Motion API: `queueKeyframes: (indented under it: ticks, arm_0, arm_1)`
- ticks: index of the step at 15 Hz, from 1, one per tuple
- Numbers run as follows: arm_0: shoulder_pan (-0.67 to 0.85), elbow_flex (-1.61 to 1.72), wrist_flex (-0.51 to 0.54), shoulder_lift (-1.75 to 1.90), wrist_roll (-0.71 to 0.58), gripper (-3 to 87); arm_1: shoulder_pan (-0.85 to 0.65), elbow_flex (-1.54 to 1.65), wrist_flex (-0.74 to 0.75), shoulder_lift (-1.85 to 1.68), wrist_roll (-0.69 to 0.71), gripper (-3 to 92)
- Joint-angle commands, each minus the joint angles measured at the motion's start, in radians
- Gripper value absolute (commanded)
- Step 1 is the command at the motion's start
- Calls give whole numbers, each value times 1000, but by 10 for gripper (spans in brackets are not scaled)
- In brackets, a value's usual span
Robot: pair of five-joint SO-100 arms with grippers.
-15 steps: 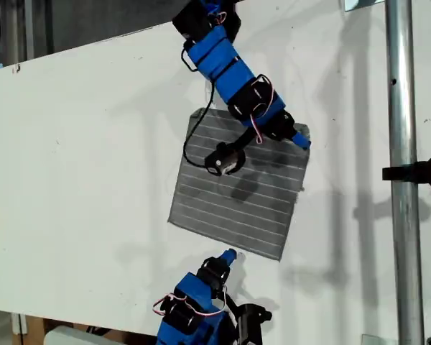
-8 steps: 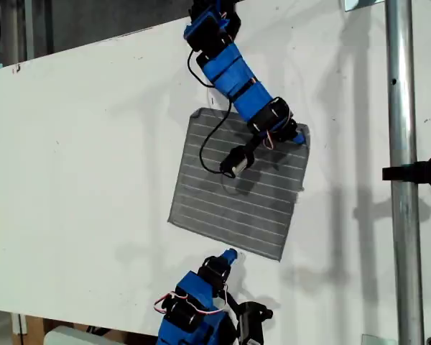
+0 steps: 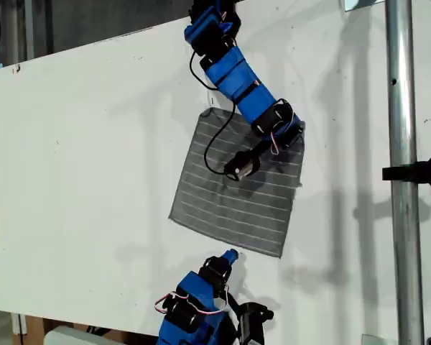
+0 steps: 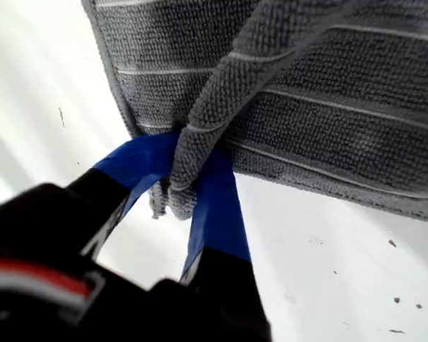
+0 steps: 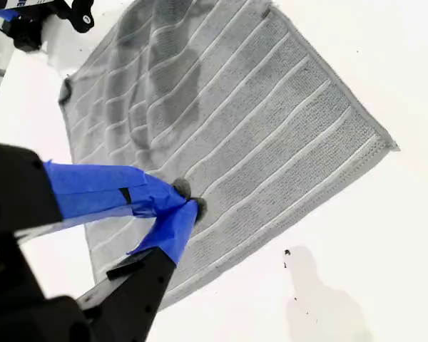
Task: Grasp corners of a towel and fold twice.
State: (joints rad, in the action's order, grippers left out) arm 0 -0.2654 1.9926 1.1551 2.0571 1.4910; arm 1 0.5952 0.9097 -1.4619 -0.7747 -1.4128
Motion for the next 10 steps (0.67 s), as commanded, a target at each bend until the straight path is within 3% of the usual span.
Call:
queueKeyframes:
  ticks: [1, 5, 6, 7, 10]
  arm_0:
    - [-15, -40, 8, 2, 15, -29]
    - [-25, -253, 170, -78, -2, -26]
    - [-31, -319, 198, -114, -32, 91]
    - [-48, -376, 216, -149, -84, 269]
    - [-101, -422, 225, -167, -212, 334]
  arm_1:
    - [-20, -3, 15, 3, 8, -2]
    - [-31, 3, 28, 2, 20, -3]
    - [-34, 6, 28, 0, 21, -3]
    - [-34, 9, 28, -2, 21, -3]
    - [-31, 12, 28, -2, 21, -3]
